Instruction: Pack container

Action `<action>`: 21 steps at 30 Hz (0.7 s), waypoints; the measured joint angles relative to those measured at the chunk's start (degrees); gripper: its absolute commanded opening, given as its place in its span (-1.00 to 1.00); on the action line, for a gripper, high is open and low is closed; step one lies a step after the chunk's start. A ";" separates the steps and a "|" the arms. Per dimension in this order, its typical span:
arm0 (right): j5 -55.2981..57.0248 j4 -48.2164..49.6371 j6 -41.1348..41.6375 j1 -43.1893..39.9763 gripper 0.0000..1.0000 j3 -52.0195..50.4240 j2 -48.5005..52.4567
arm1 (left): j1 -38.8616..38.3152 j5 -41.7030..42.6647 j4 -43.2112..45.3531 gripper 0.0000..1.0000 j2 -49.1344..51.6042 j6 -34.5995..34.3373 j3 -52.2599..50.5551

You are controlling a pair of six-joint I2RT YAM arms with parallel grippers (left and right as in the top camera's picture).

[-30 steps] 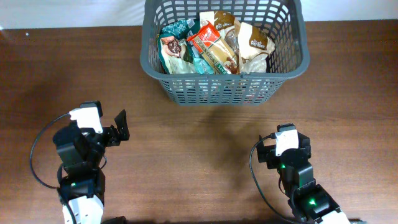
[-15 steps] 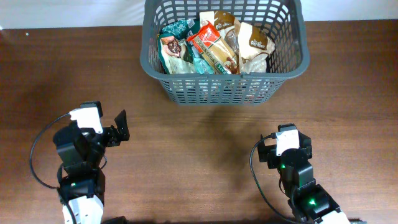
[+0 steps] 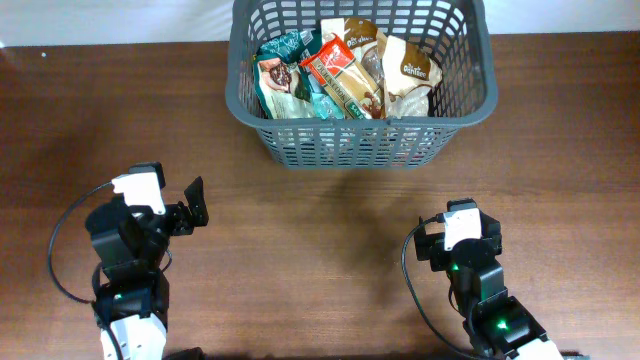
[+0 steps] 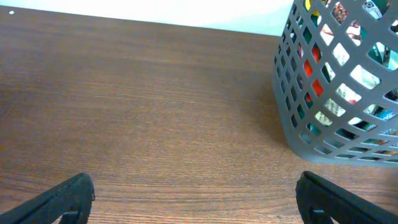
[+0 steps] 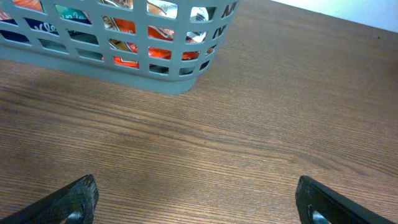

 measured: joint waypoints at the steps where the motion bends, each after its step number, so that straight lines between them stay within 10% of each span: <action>1: 0.00 0.00 0.04 0.02 0.98 0.00 0.00 | 0.00 0.00 0.00 0.98 0.00 0.00 0.00; 21: -0.50 0.02 0.02 -5.51 0.98 0.00 -8.41 | 0.00 0.00 -0.02 0.99 0.00 -0.02 0.00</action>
